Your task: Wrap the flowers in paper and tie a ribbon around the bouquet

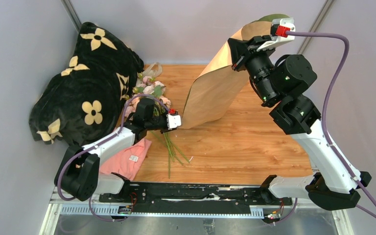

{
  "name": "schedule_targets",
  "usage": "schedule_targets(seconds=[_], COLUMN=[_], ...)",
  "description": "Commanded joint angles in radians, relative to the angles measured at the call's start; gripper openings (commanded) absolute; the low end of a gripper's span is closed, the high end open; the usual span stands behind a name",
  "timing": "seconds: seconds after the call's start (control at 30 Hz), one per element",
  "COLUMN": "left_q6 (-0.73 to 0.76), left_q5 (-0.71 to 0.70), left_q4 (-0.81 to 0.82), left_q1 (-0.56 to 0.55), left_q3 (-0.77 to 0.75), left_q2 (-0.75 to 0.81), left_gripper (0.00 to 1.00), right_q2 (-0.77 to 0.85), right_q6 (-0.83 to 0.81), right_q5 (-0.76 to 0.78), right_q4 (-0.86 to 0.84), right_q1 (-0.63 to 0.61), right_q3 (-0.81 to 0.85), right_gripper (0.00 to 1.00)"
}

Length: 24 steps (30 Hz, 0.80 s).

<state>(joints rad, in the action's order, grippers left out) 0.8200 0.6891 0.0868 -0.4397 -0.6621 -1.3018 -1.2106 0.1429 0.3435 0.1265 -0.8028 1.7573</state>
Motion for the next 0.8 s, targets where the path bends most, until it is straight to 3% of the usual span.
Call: schedule_targets(seconds=[0.0,0.2,0.37,0.77], left_q6=[0.026,0.087,0.153,-0.027], left_q5=[-0.02,-0.054,-0.02,-0.007], left_q4=[0.03,0.014,-0.161,-0.017], left_q1=[-0.004,-0.001,0.015,-0.035], left_q3=[-0.042,-0.062,-0.139,-0.09], left_q2=[-0.036,-0.042,-0.046,-0.055], left_gripper=[0.36,0.36,0.38,0.42], right_q2=[0.011,0.005,0.006,0.017], right_q6=[-0.021,-0.034,-0.042,-0.045], right_q5=[0.017,0.022,0.026,0.028], right_q4=[-0.007,0.015,0.018,0.012], right_q1=[-0.006,-0.006,-0.006,-0.004], right_q3=[0.035,0.059,0.053,0.045], right_gripper=[0.0,0.0,0.0,0.0])
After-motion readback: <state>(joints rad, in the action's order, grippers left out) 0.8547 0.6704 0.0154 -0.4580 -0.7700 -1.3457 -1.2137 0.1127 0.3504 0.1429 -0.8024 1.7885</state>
